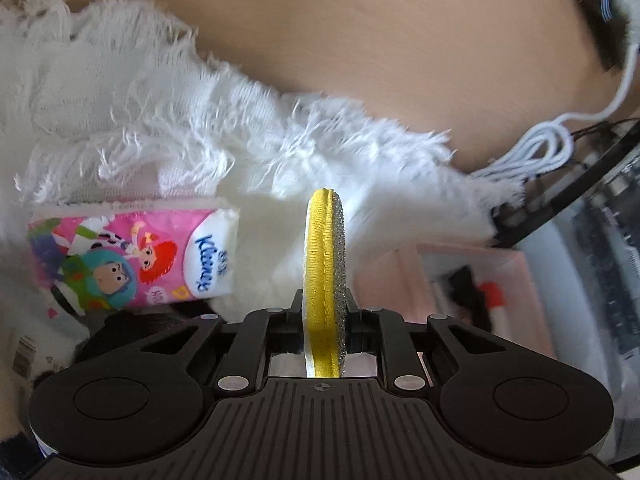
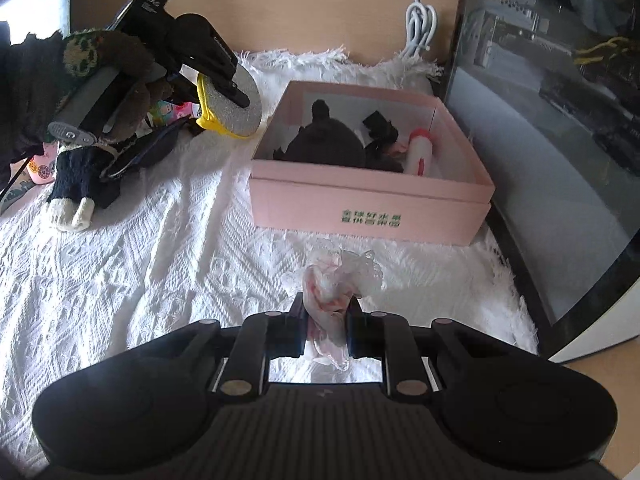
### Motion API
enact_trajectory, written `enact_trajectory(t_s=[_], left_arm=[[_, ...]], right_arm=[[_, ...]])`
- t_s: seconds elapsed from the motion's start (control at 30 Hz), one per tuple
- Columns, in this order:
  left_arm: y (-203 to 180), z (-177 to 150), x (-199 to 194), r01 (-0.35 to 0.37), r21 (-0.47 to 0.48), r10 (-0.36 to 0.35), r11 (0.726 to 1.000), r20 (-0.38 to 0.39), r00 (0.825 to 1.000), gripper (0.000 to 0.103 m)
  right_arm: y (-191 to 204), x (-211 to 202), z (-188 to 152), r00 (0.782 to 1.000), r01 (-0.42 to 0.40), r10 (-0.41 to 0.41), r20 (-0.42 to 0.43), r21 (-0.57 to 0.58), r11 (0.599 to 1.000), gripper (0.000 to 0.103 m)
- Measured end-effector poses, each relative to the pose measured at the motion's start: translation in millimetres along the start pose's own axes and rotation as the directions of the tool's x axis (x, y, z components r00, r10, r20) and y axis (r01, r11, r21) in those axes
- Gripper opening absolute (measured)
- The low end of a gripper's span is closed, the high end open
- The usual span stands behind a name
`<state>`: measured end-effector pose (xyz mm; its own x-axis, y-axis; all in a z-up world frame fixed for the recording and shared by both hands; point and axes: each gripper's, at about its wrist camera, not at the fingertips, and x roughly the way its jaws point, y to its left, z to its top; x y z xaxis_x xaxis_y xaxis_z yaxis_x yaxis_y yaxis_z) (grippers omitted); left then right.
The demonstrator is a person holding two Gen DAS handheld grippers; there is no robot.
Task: Organize soft objects
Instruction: 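Carry the yellow pad over the pink box with the left gripper while the right holds the tissue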
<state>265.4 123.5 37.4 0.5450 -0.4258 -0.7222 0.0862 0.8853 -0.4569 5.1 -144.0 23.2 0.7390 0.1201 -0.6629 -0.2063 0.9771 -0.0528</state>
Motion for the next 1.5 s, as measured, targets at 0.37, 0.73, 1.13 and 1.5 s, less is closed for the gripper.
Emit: enact_trajectory(t_s=[0.37, 0.73, 1.13, 1.5], left_arm=[[-15, -59, -97, 0.071, 0.065, -0.08, 0.995, 0.147, 0.986, 0.018], [-30, -185, -160, 0.206, 0.05, -0.208, 0.977, 0.03, 0.978, 0.018], [-54, -244, -151, 0.228, 0.058, -0.227, 0.972, -0.027, 0.974, 0.018], [-114, -164, -117, 0.151, 0.151, -0.17, 0.977, 0.124, 0.978, 0.018]], right_arm=[[-4, -19, 5, 0.999, -0.019, 0.021, 0.038, -0.056, 0.998, 0.018], [-10, -42, -12, 0.999, -0.026, 0.03, 0.04, -0.101, 0.995, 0.018], [-18, -60, -16, 0.986, -0.046, 0.069, 0.154, -0.148, 0.988, 0.018], [-57, -66, -41, 0.974, -0.016, 0.027, 0.227, -0.049, 0.999, 0.018]])
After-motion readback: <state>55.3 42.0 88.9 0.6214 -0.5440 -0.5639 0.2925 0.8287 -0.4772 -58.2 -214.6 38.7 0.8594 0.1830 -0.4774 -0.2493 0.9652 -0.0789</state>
